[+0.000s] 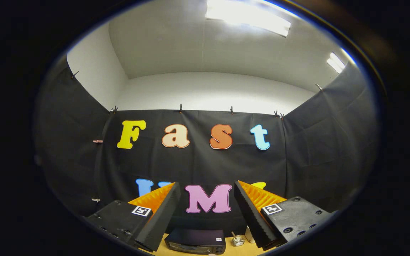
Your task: Open the toaster oven, put the food inside, and close the toaster oven door.
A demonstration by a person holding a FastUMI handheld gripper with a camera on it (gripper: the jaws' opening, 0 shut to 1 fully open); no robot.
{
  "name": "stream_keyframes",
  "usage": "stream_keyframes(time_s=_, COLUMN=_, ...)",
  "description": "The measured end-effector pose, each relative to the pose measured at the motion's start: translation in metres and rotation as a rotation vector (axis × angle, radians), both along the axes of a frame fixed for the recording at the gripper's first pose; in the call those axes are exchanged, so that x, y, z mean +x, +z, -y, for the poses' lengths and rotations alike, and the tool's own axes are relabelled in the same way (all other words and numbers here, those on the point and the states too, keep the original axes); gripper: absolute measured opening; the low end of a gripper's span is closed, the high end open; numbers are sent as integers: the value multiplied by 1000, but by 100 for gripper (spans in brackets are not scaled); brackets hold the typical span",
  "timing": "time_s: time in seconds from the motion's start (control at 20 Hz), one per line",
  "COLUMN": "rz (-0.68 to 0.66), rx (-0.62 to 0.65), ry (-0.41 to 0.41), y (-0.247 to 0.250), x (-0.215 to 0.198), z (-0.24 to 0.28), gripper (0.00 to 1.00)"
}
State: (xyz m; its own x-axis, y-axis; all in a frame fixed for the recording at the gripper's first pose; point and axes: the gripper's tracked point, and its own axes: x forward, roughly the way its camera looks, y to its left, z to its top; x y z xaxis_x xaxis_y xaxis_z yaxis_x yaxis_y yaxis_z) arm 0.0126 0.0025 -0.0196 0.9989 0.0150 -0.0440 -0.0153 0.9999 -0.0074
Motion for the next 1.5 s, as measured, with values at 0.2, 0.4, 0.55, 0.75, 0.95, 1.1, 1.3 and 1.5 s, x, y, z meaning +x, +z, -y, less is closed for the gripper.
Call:
stream_keyframes(time_s=0.2, rz=-36, rx=9, ry=19, y=-35, x=28, z=-2, gripper=97)
stream_keyframes(time_s=0.4, rz=-123, rx=32, ry=42, y=-99, x=57, z=-7, gripper=97)
stream_keyframes(time_s=0.55, rz=-191, rx=34, ry=53, y=-158, x=79, z=-9, gripper=97)
stream_keyframes(time_s=0.75, rz=-293, rx=54, ry=106, y=-243, x=102, z=-29, gripper=97)
stream_keyframes(time_s=0.95, rz=-394, rx=45, ry=164, y=-333, x=106, z=-52, gripper=97)
stream_keyframes(time_s=1.1, rz=-471, rx=33, ry=129, y=-402, x=99, z=-48, gripper=96)
stream_keyframes(time_s=1.3, rz=-580, rx=51, ry=73, y=-478, x=80, z=-42, gripper=96)
stream_keyframes(time_s=1.5, rz=-660, rx=62, ry=35, y=-528, x=66, z=-44, gripper=98)
